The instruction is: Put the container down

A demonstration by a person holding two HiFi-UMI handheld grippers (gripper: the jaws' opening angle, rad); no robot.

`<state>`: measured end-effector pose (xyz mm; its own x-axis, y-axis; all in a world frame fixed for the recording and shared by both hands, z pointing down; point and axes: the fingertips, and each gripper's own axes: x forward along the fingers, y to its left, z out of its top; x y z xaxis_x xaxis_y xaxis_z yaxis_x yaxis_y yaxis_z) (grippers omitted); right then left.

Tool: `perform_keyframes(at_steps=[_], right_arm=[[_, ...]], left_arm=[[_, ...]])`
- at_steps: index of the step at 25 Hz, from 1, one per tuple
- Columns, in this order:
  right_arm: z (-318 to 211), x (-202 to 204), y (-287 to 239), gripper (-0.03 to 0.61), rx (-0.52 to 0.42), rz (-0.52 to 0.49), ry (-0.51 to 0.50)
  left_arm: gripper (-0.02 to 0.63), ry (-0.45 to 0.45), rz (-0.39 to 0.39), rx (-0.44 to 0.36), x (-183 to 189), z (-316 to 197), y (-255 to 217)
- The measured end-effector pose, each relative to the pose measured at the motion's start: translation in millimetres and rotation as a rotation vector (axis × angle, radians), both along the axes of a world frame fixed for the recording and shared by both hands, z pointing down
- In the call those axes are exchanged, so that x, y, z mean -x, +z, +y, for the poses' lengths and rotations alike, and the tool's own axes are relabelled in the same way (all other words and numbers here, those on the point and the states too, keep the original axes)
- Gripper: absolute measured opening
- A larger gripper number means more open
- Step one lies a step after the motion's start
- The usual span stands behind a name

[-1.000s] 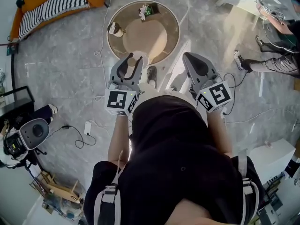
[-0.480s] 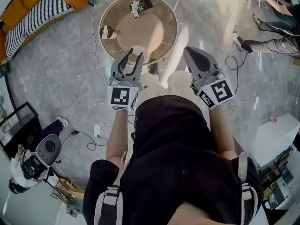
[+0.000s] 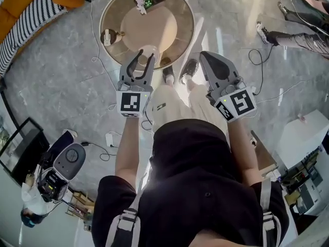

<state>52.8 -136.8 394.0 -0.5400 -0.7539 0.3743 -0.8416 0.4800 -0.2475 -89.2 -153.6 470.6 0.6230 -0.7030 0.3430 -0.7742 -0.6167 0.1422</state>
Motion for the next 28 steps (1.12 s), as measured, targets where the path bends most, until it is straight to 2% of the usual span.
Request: perform_keyframes(at_steps=[3,8,17,28], right_arm=[[-7,0,20,0.005,0.034,-0.014,0.022],[-19,-5,54,0.005,0.076,-0.012,0.036],[-38,-8,98,0.005,0.125,0.014,0.032],[-37,-11,144,0.005,0.171,0.002,0.053]], left_arm=[[0.138,0.000,0.000,0.043,-4,-10,20],[0.138,0.005,-0.037,0.034,-12,-22,60],[0.138,0.019,-0.066,0.073,-32,-43,126],[0.138,-0.001,-0.035,0.111,-58,-60,188]])
